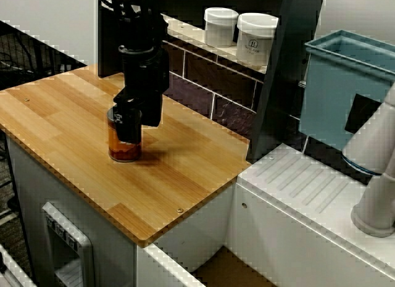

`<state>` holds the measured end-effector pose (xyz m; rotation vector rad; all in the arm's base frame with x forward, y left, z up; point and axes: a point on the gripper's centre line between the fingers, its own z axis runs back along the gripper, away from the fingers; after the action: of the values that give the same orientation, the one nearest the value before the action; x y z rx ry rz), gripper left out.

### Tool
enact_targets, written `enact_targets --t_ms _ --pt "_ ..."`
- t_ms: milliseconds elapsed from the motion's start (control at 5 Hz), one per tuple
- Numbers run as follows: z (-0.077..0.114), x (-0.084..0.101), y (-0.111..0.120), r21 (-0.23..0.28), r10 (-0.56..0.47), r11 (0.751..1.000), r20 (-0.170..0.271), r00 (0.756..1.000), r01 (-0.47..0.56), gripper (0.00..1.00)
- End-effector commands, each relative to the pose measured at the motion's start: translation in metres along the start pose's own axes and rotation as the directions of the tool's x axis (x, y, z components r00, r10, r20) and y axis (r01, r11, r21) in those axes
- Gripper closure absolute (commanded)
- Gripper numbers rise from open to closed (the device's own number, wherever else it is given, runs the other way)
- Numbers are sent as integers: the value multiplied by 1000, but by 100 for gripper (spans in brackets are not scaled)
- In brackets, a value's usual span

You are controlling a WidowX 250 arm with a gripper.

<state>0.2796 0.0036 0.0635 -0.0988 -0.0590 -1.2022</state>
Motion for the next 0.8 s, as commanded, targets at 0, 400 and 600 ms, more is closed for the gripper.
enact_targets --t_ms 0,400,600 --pt "31 -21 1 83 -96 992 -4 995 96 0" --pt "32 -48 15 111 -149 982 -24 989 151 0" --pt "35 -58 26 109 -123 986 -19 992 125 0"
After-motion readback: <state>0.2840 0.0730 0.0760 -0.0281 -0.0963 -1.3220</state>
